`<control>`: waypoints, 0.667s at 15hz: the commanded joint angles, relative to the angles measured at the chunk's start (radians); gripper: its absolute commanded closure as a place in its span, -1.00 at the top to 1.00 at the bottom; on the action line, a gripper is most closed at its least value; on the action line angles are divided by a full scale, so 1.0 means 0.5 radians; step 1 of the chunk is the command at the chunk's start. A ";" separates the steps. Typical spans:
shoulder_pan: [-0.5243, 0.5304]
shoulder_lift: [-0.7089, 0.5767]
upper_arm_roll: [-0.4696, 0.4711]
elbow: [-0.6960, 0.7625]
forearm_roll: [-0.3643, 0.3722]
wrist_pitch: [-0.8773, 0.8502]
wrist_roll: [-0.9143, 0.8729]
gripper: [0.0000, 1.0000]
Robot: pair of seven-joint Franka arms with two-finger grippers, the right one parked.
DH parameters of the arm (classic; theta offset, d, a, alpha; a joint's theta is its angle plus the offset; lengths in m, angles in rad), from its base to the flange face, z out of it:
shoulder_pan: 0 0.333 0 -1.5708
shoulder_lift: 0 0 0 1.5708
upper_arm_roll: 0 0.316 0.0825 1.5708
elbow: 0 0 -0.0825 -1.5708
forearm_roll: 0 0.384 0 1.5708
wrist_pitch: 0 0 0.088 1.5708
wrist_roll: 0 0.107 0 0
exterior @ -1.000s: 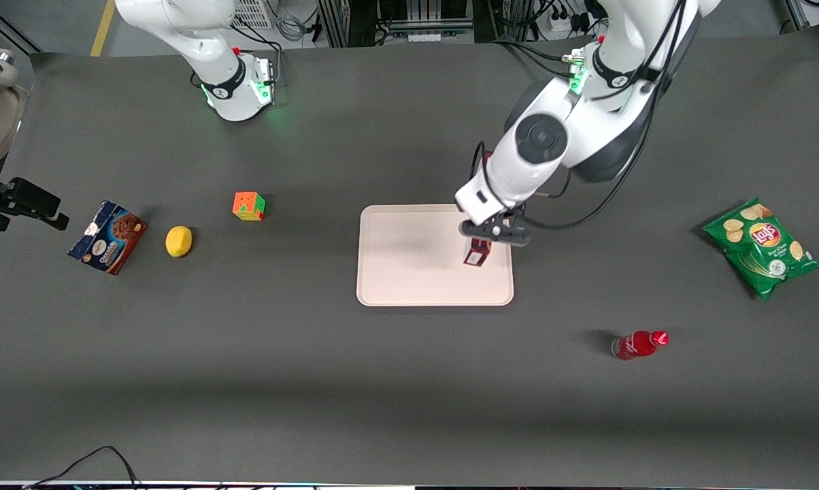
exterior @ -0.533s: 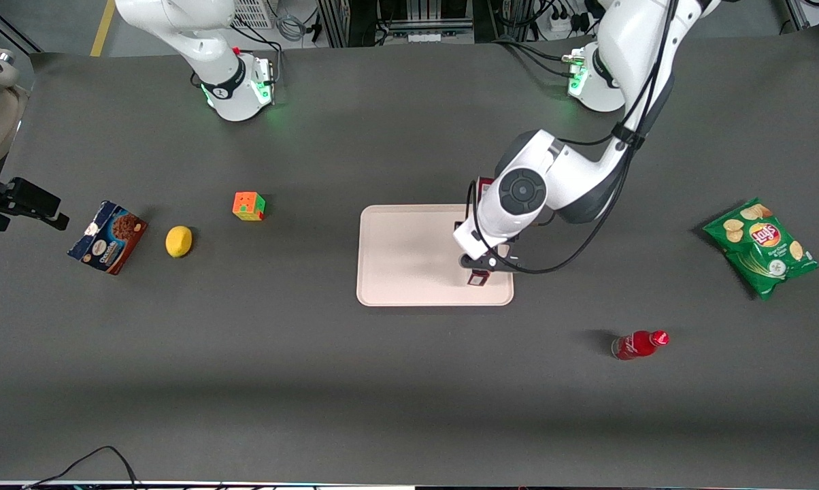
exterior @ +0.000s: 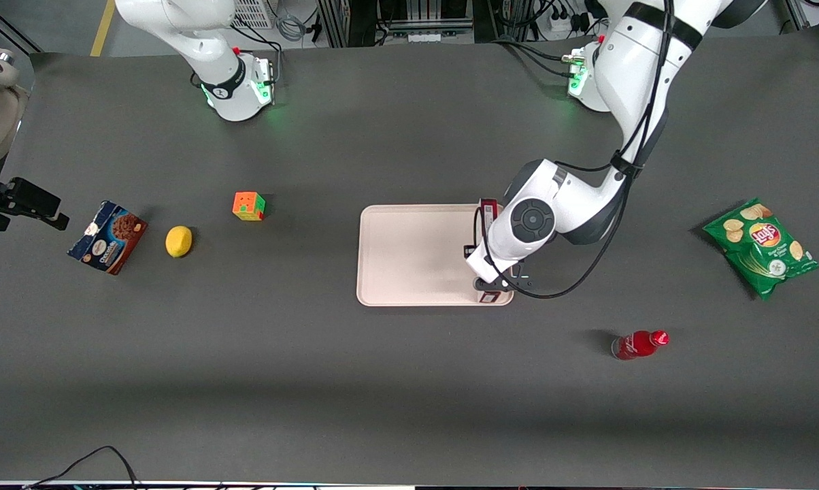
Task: Place red cookie box on tray
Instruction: 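Lower the box onto the white tray and open the left gripper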
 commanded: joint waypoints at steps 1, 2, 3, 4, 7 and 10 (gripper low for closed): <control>-0.044 0.019 0.033 0.050 0.035 -0.016 -0.073 -0.31; -0.044 0.022 0.033 0.047 0.035 -0.016 -0.073 -0.03; -0.044 0.022 0.033 0.047 0.035 -0.016 -0.073 0.23; -0.044 0.022 0.033 0.047 0.035 -0.010 -0.073 0.44; -0.044 0.019 0.051 0.044 0.041 0.014 -0.073 1.00; -0.041 -0.008 0.051 0.047 0.035 -0.001 -0.070 1.00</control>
